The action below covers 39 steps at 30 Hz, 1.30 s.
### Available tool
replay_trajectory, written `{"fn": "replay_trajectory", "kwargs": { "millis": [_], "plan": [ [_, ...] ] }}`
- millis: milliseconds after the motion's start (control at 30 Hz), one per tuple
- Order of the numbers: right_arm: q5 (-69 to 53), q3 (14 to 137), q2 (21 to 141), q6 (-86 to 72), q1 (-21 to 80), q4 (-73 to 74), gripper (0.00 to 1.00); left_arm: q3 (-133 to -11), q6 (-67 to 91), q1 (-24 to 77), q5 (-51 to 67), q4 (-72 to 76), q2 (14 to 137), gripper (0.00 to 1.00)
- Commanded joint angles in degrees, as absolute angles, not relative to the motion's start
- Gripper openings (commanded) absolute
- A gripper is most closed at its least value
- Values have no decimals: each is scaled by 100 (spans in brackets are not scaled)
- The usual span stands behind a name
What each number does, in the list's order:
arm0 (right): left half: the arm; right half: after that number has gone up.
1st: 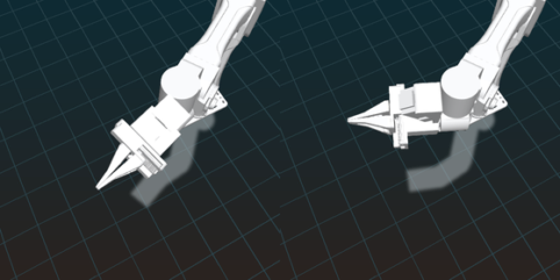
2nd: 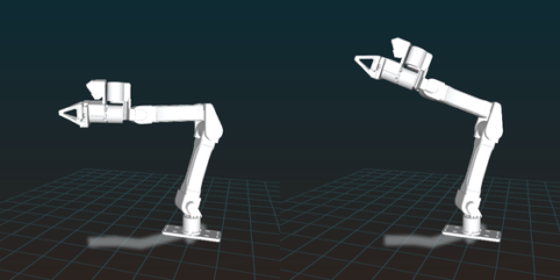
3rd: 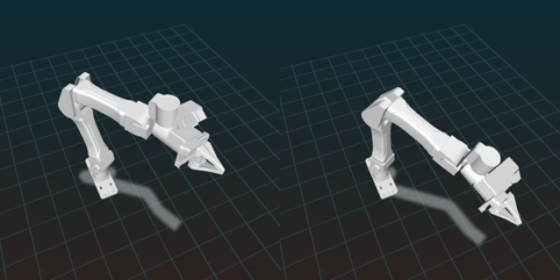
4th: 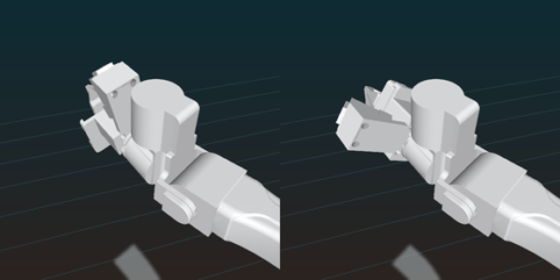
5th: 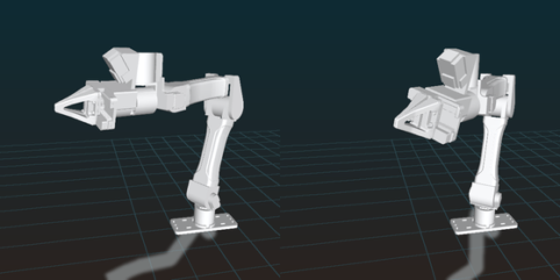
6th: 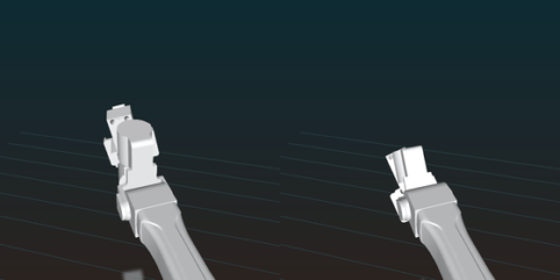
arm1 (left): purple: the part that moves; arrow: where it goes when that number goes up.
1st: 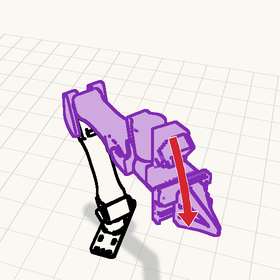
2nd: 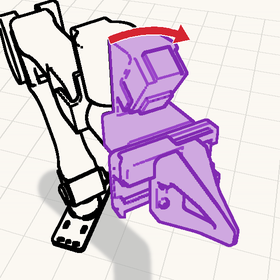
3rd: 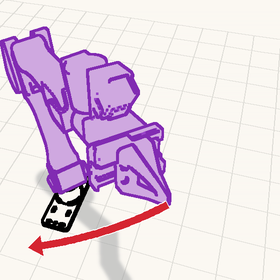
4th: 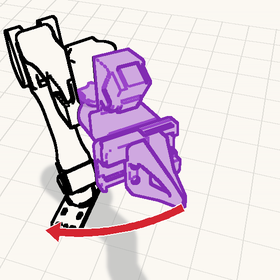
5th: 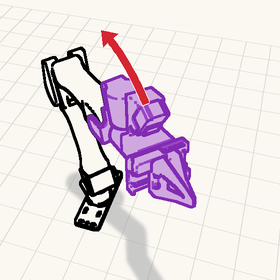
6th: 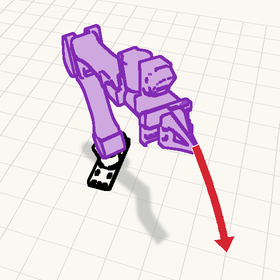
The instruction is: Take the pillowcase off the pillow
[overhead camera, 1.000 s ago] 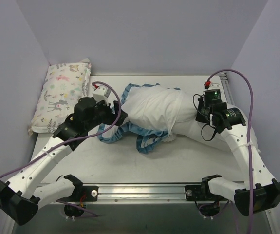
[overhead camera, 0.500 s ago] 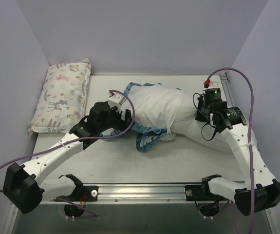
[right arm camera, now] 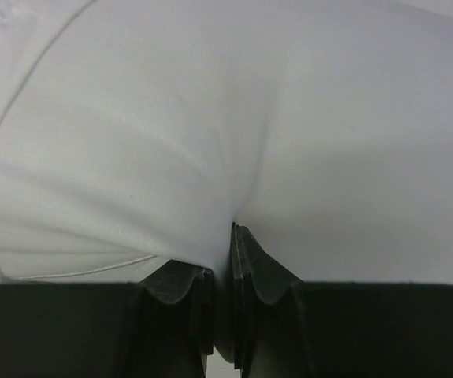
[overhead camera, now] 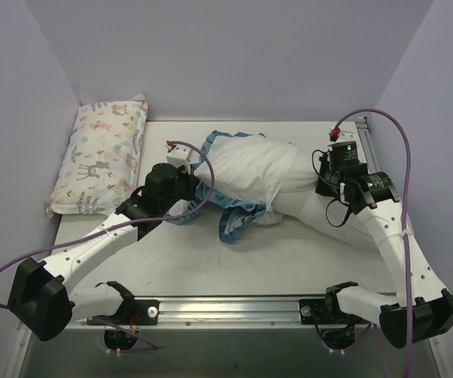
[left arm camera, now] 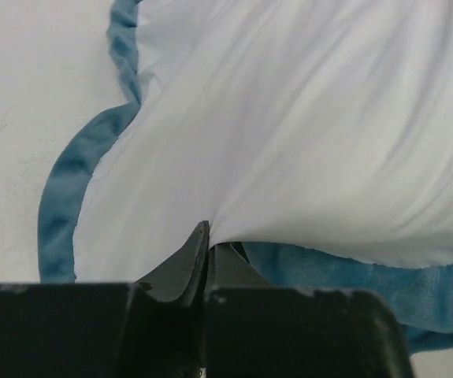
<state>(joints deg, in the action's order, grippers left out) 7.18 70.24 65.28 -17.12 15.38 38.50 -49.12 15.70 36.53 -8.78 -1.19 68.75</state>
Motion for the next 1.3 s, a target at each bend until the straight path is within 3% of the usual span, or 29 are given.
{"fn": "replay_trajectory", "kwargs": {
  "millis": [0,200,333,1267],
  "plan": [
    [1046,7470,6363,-1758,1442,3709,0,-5387,2299,2973,-1986,-621,6952,0],
    [1099,7427,6284,-1775,1319,3806,0,-5502,3444,1506,-2136,-1466,7110,0],
    [1204,7339,6249,-1775,1231,3832,0,-5599,3788,1047,-2163,-1696,7347,0],
    [1336,8332,5863,-1934,1090,4535,0,-6838,3832,193,-1512,-2276,8850,0]
  ]
}}
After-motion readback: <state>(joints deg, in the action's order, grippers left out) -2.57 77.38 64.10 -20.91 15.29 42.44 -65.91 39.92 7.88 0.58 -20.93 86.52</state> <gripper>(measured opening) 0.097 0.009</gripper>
